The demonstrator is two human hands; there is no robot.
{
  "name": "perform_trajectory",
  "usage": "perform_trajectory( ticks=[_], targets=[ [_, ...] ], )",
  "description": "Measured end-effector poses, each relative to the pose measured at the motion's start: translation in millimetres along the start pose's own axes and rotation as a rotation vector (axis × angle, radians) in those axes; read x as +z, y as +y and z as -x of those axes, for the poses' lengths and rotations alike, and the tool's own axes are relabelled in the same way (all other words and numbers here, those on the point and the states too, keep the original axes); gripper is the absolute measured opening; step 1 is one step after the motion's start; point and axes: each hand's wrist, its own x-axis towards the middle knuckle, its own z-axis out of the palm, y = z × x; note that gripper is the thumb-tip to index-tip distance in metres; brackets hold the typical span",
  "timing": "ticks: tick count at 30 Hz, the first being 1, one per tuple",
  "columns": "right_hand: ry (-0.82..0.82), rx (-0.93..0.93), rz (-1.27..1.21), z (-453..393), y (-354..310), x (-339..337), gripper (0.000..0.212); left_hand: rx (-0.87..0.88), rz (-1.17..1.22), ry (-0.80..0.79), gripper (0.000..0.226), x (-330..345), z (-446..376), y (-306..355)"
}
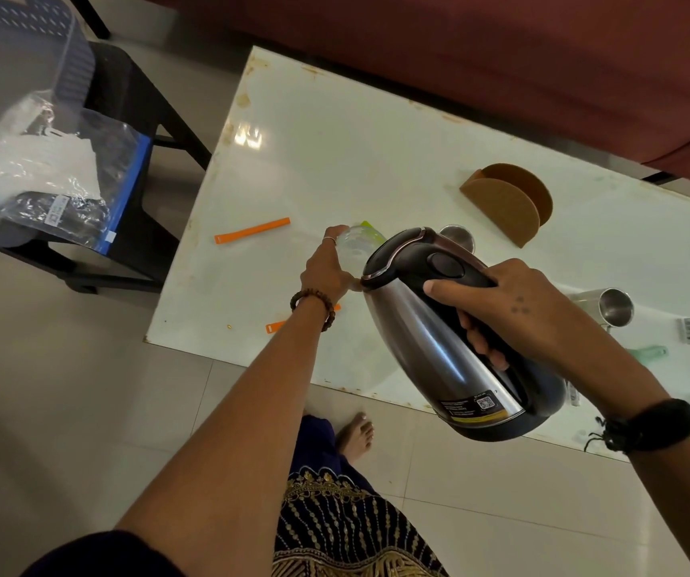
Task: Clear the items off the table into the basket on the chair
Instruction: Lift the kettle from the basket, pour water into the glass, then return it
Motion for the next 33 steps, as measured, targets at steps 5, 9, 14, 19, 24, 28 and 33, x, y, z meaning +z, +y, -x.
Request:
perform_trajectory(
  ticks=[5, 9, 14, 19, 24, 28, 33],
  targets=[
    [0.002, 0.010, 0.006, 0.1, -1.8, 0.0, 0.044, -0.007, -0.008, -0.006, 0.080, 0.5, 0.6, 0.0],
    [-0.005, 0.017, 0.013, -1.6, -2.9, 0.2, 0.044, -0.022, 0.005, -0.011, 0.080, 1.0, -0.9, -0.2],
    [-0.002, -0.007, 0.027, -2.9, -1.7, 0.2, 0.043, -0.042, -0.028, 0.007, 0.078, 2.0, -3.6, 0.8],
    [-0.004, -0.011, 0.008, -2.9, -5.0, -0.7, 0.044, -0.048, -0.037, 0.006, 0.077, 1.0, -4.7, -0.9],
    [-0.012, -0.001, 0.033, -2.8, -6.5, -2.3, 0.042, -0.037, -0.064, 0.001, 0.074, 2.9, -3.8, 0.0],
    [-0.035, 0.020, 0.046, -5.7, -10.1, -3.5, 0.044, -0.018, -0.071, 0.000, 0.077, 1.7, -3.7, -1.8],
    [-0.019, 0.008, 0.061, -5.5, -6.3, -3.7, 0.041, -0.015, -0.044, -0.021, 0.082, 1.0, -2.6, -4.1]
  ],
)
